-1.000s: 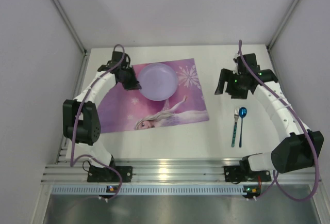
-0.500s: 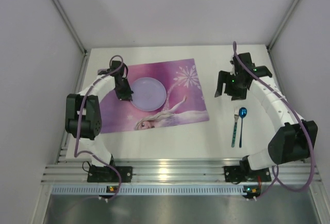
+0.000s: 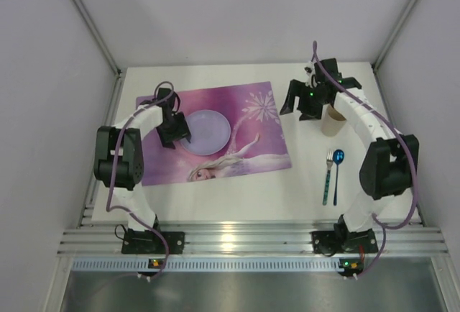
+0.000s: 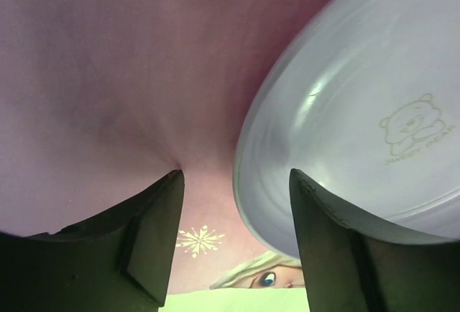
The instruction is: Set the dinner table for one person
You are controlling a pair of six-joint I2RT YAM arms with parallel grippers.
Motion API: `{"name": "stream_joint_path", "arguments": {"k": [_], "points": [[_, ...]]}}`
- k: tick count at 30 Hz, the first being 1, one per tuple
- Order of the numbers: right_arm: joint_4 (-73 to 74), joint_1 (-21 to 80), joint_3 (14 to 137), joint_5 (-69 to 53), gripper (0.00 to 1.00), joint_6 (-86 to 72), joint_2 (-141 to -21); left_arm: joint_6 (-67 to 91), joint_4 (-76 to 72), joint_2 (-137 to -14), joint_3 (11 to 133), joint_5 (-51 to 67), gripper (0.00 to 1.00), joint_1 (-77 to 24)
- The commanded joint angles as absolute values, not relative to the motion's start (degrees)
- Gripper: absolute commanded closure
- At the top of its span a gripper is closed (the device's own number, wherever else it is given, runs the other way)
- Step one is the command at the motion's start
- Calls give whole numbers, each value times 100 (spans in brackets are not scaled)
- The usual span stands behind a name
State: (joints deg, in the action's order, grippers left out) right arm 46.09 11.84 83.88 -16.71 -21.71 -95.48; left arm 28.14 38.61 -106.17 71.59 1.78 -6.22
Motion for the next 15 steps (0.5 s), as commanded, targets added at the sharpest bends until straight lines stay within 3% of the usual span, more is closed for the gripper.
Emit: {"name": "stream_joint_path", "arguments": {"k": [1, 8, 15], "points": [[3534, 1187, 8920, -2452, 19, -2451, -10271, 2847, 4165, -10267, 7593, 158, 34, -615], [3445, 1195, 10176, -2207, 20, -2786, -11864, 3093, 4781, -9581, 8032, 343, 33, -624], [3402, 1239, 10389, -1749, 21, -2891, -12673, 3234, 5176, -8764, 8016, 361, 33, -624]]}}
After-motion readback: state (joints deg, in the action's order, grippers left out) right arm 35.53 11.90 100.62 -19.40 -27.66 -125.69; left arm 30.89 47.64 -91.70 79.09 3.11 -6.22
